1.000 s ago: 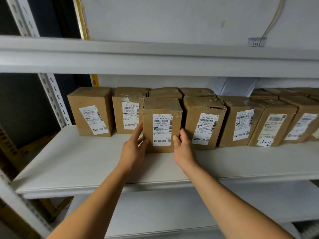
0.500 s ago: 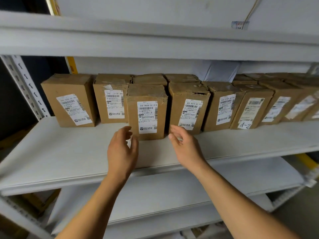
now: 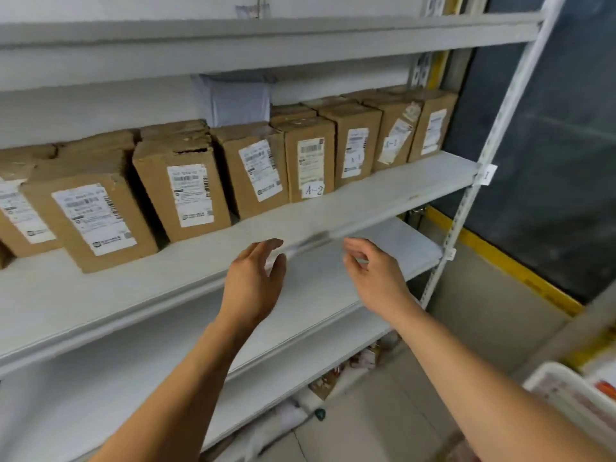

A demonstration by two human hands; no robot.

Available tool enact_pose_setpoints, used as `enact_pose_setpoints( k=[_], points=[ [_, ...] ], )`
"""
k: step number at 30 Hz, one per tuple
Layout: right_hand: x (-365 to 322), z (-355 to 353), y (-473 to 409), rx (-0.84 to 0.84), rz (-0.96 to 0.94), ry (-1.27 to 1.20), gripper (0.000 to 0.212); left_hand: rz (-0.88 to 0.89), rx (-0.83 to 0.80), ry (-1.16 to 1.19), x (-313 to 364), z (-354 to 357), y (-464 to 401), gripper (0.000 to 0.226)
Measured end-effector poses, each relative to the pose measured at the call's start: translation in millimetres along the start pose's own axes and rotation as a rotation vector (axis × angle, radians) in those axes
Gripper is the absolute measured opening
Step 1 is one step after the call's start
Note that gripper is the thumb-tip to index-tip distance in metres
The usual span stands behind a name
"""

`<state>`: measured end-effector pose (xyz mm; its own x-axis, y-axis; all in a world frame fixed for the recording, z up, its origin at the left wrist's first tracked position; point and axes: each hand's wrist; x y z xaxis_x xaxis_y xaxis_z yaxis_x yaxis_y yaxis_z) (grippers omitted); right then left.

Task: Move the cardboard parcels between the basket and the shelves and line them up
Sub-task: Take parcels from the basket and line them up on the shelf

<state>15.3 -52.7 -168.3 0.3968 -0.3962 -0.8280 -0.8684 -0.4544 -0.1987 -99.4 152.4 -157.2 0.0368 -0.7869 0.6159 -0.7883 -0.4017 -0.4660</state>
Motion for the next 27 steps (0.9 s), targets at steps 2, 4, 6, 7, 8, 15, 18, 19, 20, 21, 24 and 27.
enact_pose_setpoints(
  k=[2,4,6,7,8,15,18,19,20,21,24,27],
  points=[
    [31,-34,19,0.038,0.075,0.004,0.037,0.024,-0.075,0.008,26,38,2,0.031],
    [62,-67,41,0.092,0.151,-0.002,0.036,0.051,-0.164,0.008,51,78,6,0.031],
    [92,-97,64,0.153,0.232,-0.006,0.037,0.059,-0.261,0.031,78,119,13,0.031],
    [107,-110,76,0.18,0.273,0.004,0.036,0.055,-0.306,0.038,92,138,17,0.032],
    [121,-123,86,0.205,0.31,0.015,0.035,0.053,-0.345,0.04,105,156,22,0.033],
    [216,-193,159,0.278,0.582,0.171,0.032,0.114,-0.669,0.075,182,282,48,0.038],
    [247,-214,189,0.363,0.715,0.133,0.027,0.173,-0.823,0.084,207,337,62,0.037],
    [256,-219,200,0.38,0.751,0.137,0.033,0.192,-0.875,0.085,214,356,67,0.038],
    [267,-224,210,0.384,0.784,0.148,0.037,0.213,-0.923,0.083,221,375,72,0.039],
    [279,-228,220,0.392,0.819,0.152,0.039,0.234,-0.97,0.084,228,394,78,0.04],
    [313,-240,248,0.449,0.964,0.134,0.04,0.3,-1.117,0.085,249,446,102,0.042],
    [344,-249,276,0.522,1.118,0.096,0.045,0.33,-1.256,0.103,266,498,131,0.044]
  ],
)
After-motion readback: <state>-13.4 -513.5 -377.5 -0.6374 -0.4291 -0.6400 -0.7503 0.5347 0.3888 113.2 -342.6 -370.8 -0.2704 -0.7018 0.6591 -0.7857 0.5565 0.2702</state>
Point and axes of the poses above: each hand's wrist, its own y-axis away from the middle knuckle, its own z-axis out of the palm, x = y × z, and after that the axes turned 2 degrees about y, right-handed
